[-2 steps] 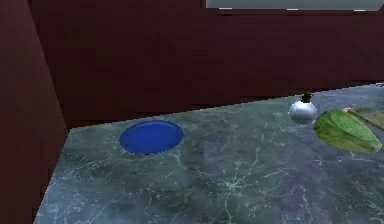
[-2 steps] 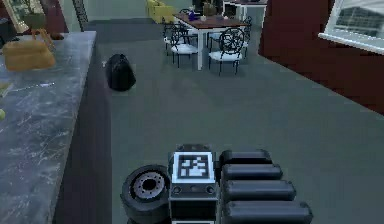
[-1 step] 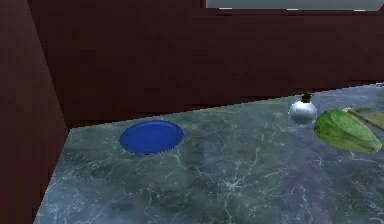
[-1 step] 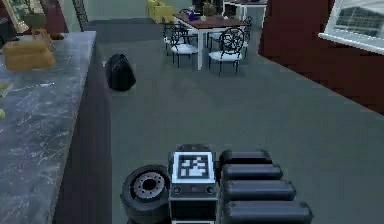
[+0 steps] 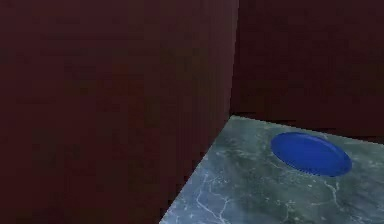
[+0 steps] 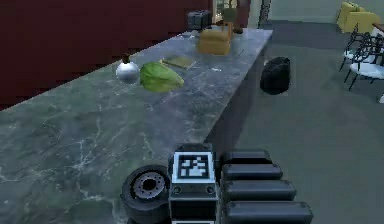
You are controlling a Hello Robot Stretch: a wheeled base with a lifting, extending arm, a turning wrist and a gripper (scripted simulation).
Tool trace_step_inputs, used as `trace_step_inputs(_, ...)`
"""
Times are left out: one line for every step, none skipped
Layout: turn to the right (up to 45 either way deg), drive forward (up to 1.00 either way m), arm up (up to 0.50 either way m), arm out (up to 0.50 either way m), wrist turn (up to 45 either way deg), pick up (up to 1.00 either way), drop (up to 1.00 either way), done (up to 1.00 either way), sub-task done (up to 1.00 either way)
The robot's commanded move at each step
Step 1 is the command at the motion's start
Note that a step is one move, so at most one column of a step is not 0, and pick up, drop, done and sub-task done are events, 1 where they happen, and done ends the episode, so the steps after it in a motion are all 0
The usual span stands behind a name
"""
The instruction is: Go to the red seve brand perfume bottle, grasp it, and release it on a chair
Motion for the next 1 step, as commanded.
trace_step_inputs(45.0,0.0,0.0,0.0,0.0,0.0,0.0,0.0,0.0)
